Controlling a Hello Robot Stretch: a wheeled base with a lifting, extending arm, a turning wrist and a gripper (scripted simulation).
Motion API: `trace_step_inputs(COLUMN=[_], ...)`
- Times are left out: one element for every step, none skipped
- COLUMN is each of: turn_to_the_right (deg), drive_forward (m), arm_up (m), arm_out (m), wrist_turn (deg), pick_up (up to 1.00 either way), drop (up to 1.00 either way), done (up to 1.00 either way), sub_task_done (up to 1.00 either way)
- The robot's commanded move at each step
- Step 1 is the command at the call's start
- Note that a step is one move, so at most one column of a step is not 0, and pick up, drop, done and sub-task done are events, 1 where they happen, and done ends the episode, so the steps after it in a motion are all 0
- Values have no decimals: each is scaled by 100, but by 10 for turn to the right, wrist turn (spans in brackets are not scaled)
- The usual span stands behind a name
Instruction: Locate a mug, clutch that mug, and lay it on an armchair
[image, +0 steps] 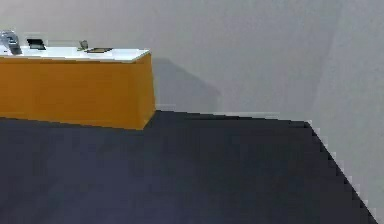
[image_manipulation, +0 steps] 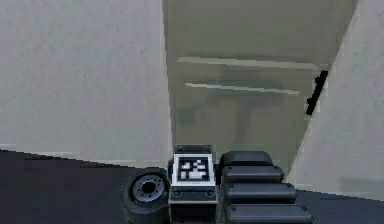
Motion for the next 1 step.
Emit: trace_step_inputs(turn_to_the_right=[-420], drive_forward=[0], arm_up=[0], arm_out=[0], wrist_turn=[0], pick_up=[0], drop=[0], done=[0], sub_task_done=[0])
